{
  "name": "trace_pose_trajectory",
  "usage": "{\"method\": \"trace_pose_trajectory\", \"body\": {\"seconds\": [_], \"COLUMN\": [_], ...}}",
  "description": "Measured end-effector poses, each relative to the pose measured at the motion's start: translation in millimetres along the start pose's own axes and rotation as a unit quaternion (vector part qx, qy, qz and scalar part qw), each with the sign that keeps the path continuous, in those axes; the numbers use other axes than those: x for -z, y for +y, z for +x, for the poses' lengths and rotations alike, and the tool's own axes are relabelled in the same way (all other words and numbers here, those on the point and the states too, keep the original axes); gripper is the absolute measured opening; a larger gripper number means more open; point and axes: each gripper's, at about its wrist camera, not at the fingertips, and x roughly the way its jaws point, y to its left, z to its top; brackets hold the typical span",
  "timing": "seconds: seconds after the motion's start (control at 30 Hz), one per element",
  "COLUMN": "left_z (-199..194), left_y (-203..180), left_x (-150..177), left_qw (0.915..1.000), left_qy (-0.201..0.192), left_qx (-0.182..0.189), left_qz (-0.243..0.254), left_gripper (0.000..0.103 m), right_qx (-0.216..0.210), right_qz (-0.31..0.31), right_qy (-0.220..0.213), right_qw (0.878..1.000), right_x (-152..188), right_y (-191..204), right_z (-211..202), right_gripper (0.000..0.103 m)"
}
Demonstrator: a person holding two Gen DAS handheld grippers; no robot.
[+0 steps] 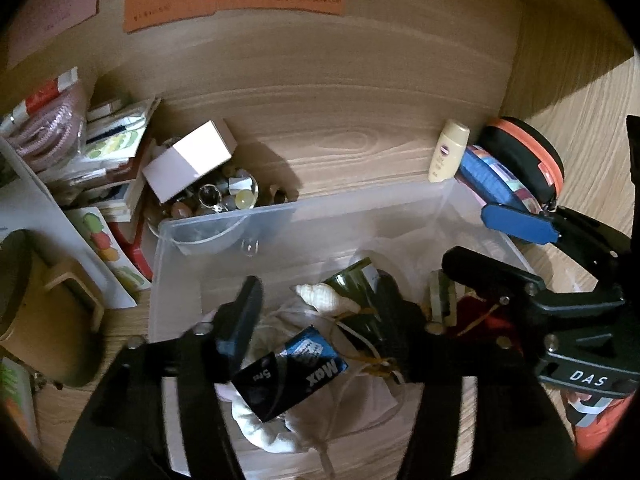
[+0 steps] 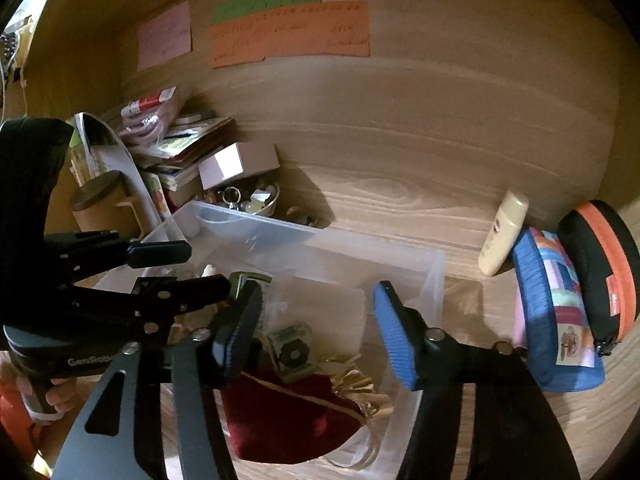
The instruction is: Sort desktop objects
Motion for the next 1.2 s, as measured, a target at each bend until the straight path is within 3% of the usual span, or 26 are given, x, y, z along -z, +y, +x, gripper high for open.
{"method": "trace_pose_trajectory", "body": {"seconds": [0.17,0.3,0.47,0.7,0.8,1.03,1.2], "left_z": [-10,-19,-35,-61,-75,-112,-132], "left_y": [2,8,8,2,-1,-10,-17], "left_x": [-1,-2,-2,5,8,21,32], "left_qw": [0.9996,0.9988,0.9965,0.9941,0.9949,0.993,0.9917], "left_qy": [-0.02,-0.036,-0.044,-0.061,-0.064,-0.095,-0.111], "left_qx": [-0.021,-0.034,-0.07,-0.087,-0.075,-0.07,-0.063], "left_qz": [0.007,0.005,0.012,0.021,0.017,-0.002,-0.011], "left_gripper": [0.071,0.083,0.092,0.097,0.097,0.098,0.099], "right_qx": [0.019,0.025,0.02,0.009,0.011,0.048,0.044], "right_qz": [-0.002,-0.003,-0.003,0.0,0.008,0.006,0.033], "right_qy": [-0.012,-0.019,-0.013,-0.031,-0.044,-0.068,-0.089], "right_qw": [1.0,0.999,1.0,0.999,0.999,0.997,0.995], "right_x": [0,-1,-1,-6,-6,4,19], "right_y": [1,1,0,1,2,13,17], "right_z": [-5,-9,-10,-39,-57,-96,-127], "right_gripper": [0.082,0.083,0.097,0.098,0.103,0.103,0.103]}}
